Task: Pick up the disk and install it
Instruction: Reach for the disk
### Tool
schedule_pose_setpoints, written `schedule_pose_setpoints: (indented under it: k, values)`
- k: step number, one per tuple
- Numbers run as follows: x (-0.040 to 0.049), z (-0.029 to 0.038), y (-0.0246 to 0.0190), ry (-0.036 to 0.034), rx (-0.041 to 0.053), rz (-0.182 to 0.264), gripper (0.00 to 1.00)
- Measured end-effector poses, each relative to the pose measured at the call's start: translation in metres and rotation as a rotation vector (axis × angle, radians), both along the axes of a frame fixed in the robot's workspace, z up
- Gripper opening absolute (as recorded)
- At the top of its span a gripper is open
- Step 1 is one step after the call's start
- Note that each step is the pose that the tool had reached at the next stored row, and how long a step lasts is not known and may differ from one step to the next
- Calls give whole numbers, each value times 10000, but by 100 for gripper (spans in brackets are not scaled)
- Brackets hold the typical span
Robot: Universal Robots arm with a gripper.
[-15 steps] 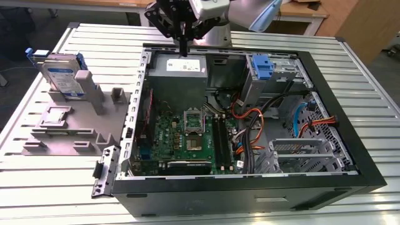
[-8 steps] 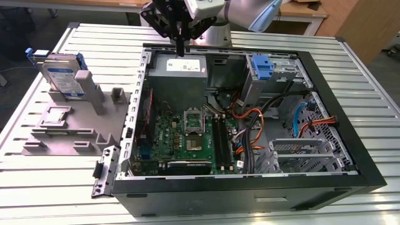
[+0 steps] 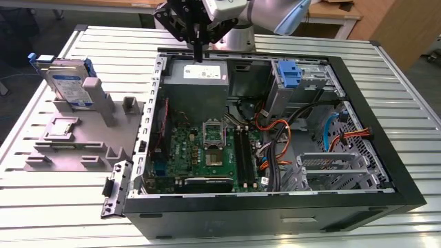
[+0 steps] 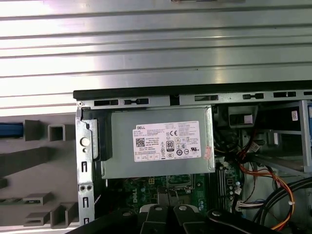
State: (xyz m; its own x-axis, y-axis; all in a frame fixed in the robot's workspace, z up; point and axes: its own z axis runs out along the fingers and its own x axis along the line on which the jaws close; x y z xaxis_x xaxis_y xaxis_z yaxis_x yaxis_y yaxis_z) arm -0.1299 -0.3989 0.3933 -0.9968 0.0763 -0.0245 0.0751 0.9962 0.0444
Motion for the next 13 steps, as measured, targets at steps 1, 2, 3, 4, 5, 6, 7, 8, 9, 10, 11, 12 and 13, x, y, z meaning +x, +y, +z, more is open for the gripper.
schedule_pose_setpoints:
  k: [1,2,3,4,5,6,7,8,9,10,11,12,13]
  values:
    - [-4,0,0,0,0,0,10]
    - [-10,0,0,0,1,1,10]
    - [-15,0,0,0,1,1,10]
    - [-21,0,0,0,0,0,10]
    - [-30,0,0,0,0,0,10]
    - [-39,0,0,0,0,0,10]
    - [-45,-1,0,-1,1,0,10]
    - [-52,-1,0,0,0,0,10]
    - [-56,0,0,0,0,0,10]
    - [-57,0,0,0,0,1,10]
    - [-58,-1,0,0,0,1,10]
    - [-61,-1,0,0,0,0,10]
    - [-61,0,0,0,0,0,10]
